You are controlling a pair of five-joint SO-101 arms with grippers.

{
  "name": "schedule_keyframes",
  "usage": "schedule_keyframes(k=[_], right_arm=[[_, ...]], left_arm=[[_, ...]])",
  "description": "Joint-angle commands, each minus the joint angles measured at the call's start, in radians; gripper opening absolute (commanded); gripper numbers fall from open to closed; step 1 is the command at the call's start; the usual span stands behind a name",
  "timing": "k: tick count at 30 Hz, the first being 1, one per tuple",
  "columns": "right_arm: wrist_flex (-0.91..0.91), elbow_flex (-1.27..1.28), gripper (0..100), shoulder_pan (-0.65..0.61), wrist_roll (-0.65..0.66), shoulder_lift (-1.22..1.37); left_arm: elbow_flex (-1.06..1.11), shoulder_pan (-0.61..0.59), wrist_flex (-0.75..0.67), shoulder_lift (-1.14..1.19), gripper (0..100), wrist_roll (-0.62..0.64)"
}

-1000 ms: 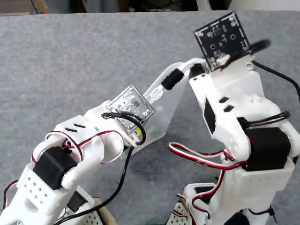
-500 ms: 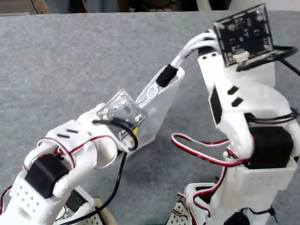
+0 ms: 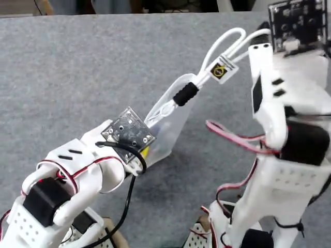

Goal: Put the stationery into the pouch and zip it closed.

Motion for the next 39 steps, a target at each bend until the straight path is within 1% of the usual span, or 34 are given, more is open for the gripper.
schedule_keyframes(k=[1,5,11,15,19,22,26,30,35,39], right_arm=[[-0.080,0.051,1.2,0.098,0.008,0.007],[-0.147,0.143,1.2,0.158,0.008,0.010],[-0.295,0.262,1.2,0.233,0.009,0.012],[-0.345,0.266,1.2,0.259,0.009,0.012],[-0.394,0.266,1.2,0.293,0.008,0.012],[-0.407,0.274,1.2,0.321,0.008,0.012],[-0.402,0.269,1.2,0.364,0.008,0.050],[-0.400,0.269,1.2,0.417,0.008,0.096],[-0.388,0.266,1.2,0.407,0.008,0.088],[-0.379,0.266,1.2,0.350,0.008,0.070]], left_arm=[[-0.002,-0.021,0.023,-0.011,3,0.011],[-0.005,-0.021,0.023,-0.011,3,0.012],[-0.004,-0.021,0.026,-0.017,3,0.012],[0.001,-0.021,0.043,-0.020,3,0.012],[0.002,-0.062,0.041,-0.020,3,0.012],[0.002,-0.074,0.043,-0.020,3,0.014],[0.001,-0.088,0.037,-0.020,3,0.060],[0.002,-0.107,0.037,-0.020,3,0.068],[0.002,-0.107,0.021,-0.018,3,0.066],[0.002,-0.107,0.008,-0.014,3,0.066]])
